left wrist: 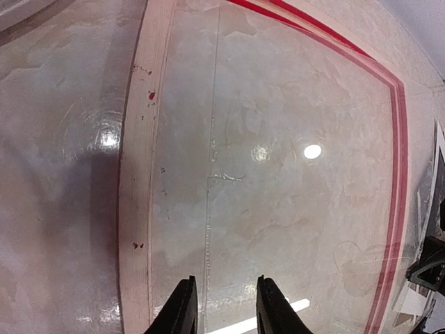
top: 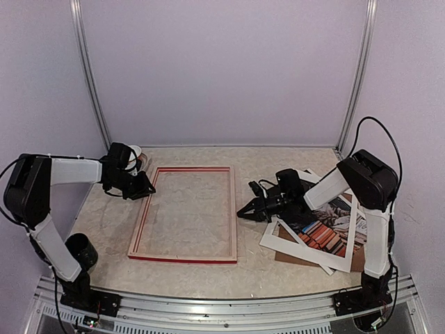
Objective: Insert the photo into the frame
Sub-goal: Pick up the glass panel from the frame body, then place the glass panel at the frame body.
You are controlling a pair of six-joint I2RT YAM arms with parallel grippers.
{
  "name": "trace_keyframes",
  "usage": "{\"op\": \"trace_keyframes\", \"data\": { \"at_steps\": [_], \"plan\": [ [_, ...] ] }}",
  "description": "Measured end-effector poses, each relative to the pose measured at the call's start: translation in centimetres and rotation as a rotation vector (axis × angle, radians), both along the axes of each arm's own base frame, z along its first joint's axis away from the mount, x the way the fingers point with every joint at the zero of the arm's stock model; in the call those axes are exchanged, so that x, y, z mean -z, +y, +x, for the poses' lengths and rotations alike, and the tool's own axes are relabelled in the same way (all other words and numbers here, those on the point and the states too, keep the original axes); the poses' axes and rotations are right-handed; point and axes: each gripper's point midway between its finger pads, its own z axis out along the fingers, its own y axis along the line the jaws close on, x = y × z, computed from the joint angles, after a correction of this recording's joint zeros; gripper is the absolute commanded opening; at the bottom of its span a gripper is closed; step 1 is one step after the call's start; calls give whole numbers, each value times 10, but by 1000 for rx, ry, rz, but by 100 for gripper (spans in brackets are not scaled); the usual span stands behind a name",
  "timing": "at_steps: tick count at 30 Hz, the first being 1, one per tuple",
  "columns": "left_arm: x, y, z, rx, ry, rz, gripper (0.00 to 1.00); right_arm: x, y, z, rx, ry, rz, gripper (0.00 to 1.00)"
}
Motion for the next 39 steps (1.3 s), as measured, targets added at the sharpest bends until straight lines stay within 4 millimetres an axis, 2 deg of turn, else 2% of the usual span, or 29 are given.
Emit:
{"op": "trace_keyframes", "data": {
  "at_steps": [5,12,21,26,39],
  "plan": [
    [2,10,2,-35,1,15,30,-9,0,-4,-8,-6,43,0],
    [6,20,2,-73,8,41,30,-38,5,-3,-25,-44,123,0],
    [8,37,6,-126,17,40,30,-62,10,1,-38,-57,178,0],
    [15,38,5,-128,35,35,30,-76,14,3,-51,-70,216,0],
    [27,34,0,-115,74,17,30,-98,18,4,-73,-83,277,0]
  ]
}}
